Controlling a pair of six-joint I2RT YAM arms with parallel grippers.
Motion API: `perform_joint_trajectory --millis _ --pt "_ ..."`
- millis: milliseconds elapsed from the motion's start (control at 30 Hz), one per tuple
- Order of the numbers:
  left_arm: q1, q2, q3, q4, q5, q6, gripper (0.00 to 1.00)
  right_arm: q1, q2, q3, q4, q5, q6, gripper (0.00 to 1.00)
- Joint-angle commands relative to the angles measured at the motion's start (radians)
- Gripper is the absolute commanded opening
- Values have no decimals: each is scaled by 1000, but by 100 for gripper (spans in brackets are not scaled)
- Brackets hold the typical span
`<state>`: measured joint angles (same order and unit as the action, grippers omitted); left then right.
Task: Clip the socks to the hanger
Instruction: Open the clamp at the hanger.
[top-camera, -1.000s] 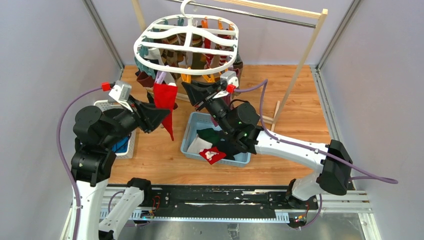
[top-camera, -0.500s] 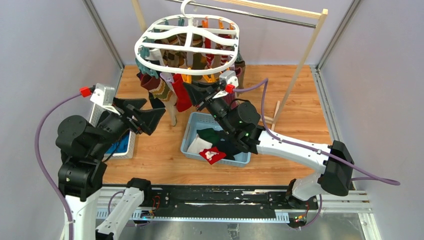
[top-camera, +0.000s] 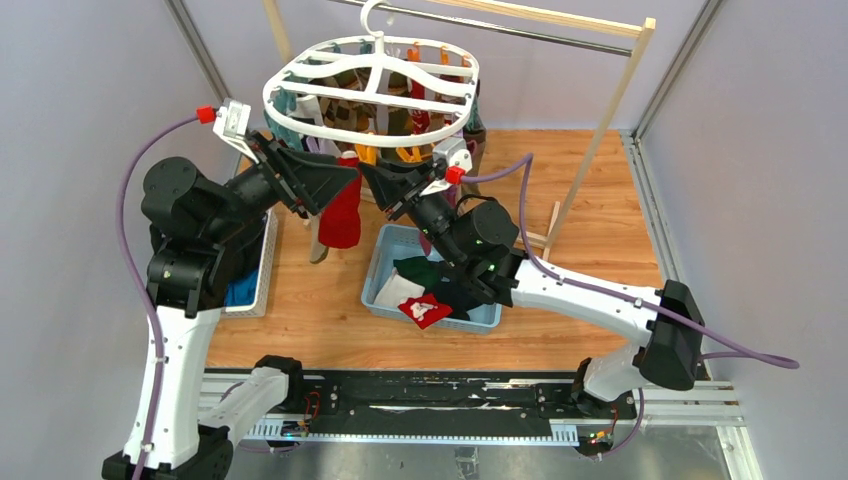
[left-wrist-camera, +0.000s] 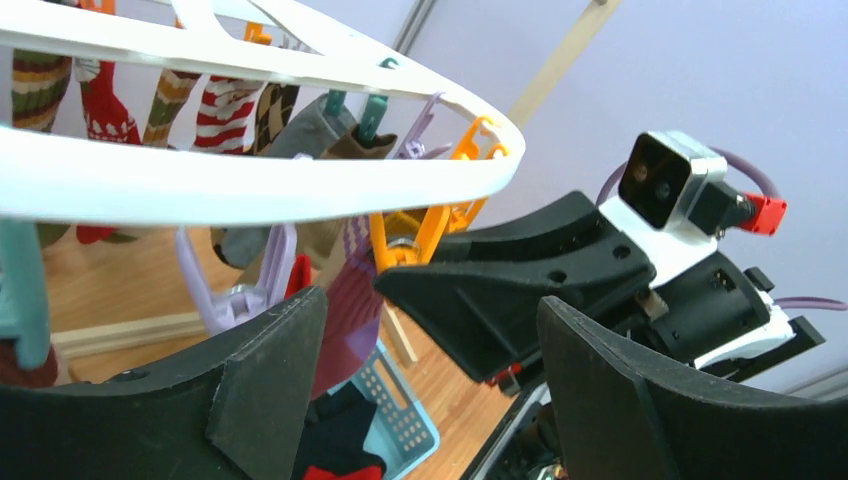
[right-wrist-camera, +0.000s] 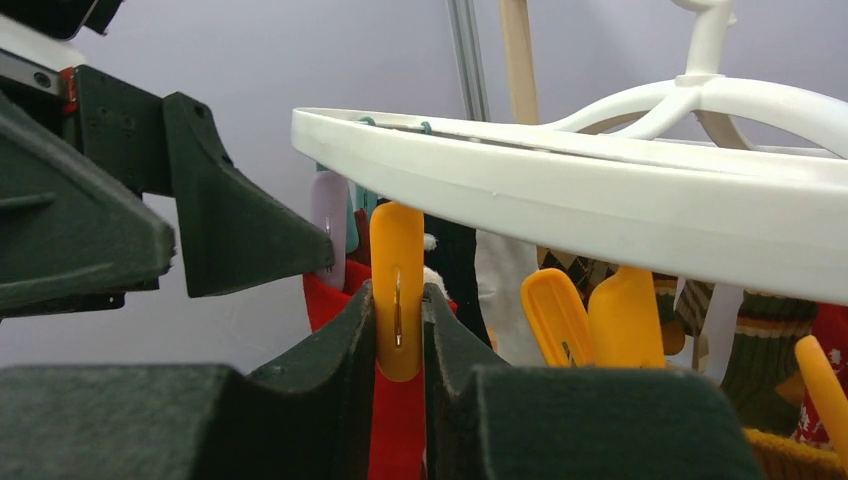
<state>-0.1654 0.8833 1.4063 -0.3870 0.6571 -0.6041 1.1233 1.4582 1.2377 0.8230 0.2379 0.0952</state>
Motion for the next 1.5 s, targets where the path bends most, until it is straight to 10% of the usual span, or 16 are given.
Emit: perform_joint_trajectory --millis 0,1067,1367,1467 --pt "-12 21 -8 137 26 -88 79 30 31 55 7 7 -43 0" --pt "-60 88 -21 83 -113 19 44 67 88 116 -38 28 -91 1" --pt "-60 67 -21 43 -145 39 17 67 -57 -18 -79 82 -119 68" --pt "-60 66 -25 31 -140 44 15 68 -153 -98 -170 47 -104 75"
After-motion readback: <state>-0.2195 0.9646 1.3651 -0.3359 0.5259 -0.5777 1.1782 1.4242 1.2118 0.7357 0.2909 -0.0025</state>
